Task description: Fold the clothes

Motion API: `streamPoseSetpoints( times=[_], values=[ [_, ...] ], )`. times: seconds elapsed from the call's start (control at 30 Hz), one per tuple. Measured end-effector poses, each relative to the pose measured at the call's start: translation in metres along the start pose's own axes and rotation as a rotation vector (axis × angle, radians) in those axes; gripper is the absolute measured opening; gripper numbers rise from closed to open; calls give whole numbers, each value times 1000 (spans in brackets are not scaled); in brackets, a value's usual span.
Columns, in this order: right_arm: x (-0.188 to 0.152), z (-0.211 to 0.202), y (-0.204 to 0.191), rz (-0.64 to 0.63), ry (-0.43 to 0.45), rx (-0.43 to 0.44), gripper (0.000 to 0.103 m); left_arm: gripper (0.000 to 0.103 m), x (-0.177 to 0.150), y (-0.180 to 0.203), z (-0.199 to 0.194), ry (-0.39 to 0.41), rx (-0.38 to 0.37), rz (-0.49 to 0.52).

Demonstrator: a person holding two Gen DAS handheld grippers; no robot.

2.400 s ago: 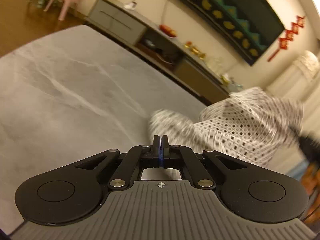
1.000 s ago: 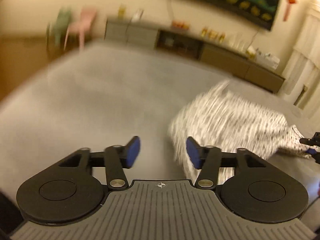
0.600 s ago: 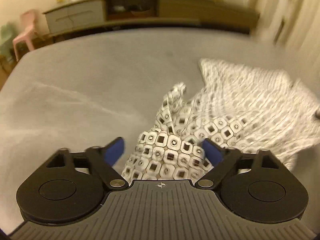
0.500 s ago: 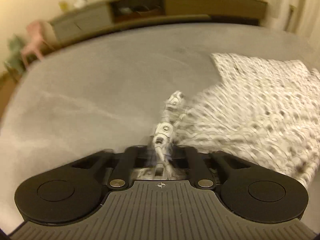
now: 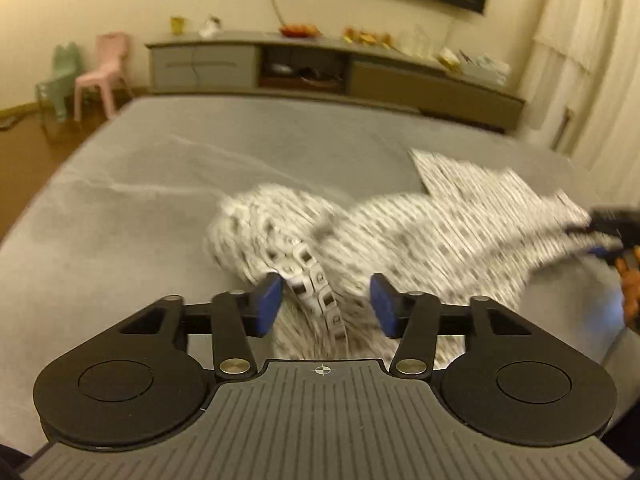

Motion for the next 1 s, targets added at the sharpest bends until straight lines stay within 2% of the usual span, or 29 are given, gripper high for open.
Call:
streamPoseSetpoints(
  times=[0.07, 0.1, 0.13, 0.17, 0.23, 0.3, 0.37, 0.4, 0.43, 0.5, 0.57, 0.63, 0.67, 0.7, 0.77, 0.8, 0.83, 0.87, 0.9, 0.93, 1.0],
  values=[
    [0, -3, 2, 13, 5, -8, 49, 55, 4, -3, -3, 13, 15, -6],
    [0, -3, 3, 17, 7, -11, 49, 61, 11, -12, -1, 25, 38, -49],
    [0, -4, 3, 21, 9, -15, 49, 67, 27, -24, 10, 30, 55, -84],
    [0, -4, 2, 25, 11, -18, 49, 68, 37, -33, 24, 11, 74, -106],
    [-1, -4, 0, 30, 12, -18, 51, 69, 52, -48, 60, -42, 112, -135],
    [-2, -3, -3, 29, 11, -16, 53, 69, 48, -55, 90, -166, 74, -150],
    [-3, -3, -5, 33, 9, -11, 53, 62, 37, -56, 113, -233, 71, -217],
    [-2, -3, -5, 39, 8, -8, 53, 30, 35, -54, 119, -227, 45, -231],
    [-2, -3, -5, 46, 9, -6, 53, 0, 37, -51, 121, -207, 33, -244],
    [0, -2, -4, 44, 17, -15, 52, 0, 61, -37, 123, -130, -41, -276],
    [2, 0, -4, 39, 30, -30, 45, 0, 118, -13, 105, 8, -136, -255],
    [7, -4, 1, 50, 68, -56, 26, 0, 185, 16, 67, 159, -269, -232],
    [9, -7, 4, 56, 87, -70, 22, 0, 215, 28, 43, 232, -317, -218],
    [11, -9, 7, 63, 105, -83, 19, 0, 238, 33, 21, 280, -342, -208],
    [12, -15, 14, 99, 121, -100, 19, 0, 256, 30, -8, 289, -353, -192],
    [12, -17, 17, 116, 124, -106, 21, 20, 249, 24, -12, 254, -353, -184],
    [12, -18, 19, 132, 127, -106, 26, 56, 226, 13, -5, 177, -318, -180],
    [12, -20, 18, 143, 130, -102, 34, 70, 202, 1, 0, 98, -281, -176],
    [11, -20, 15, 143, 133, -97, 38, 77, 168, -13, 8, 10, -232, -196],
    [11, -21, 9, 132, 137, -91, 46, 71, 134, -27, 14, -78, -182, -217],
    [8, -23, -4, 102, 144, -83, 55, 70, 66, -50, 27, -222, -148, -298]
  ],
)
Point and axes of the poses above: each gripper's, at about its wrist camera, not at the fingertips, and z roughly the way its jaws point, y to its right, x to its top, the point moved 8 cm from there along z, roughly the way its jaws point, and after that the axes turned 3 degrees about -z, right-handed, at the moved point
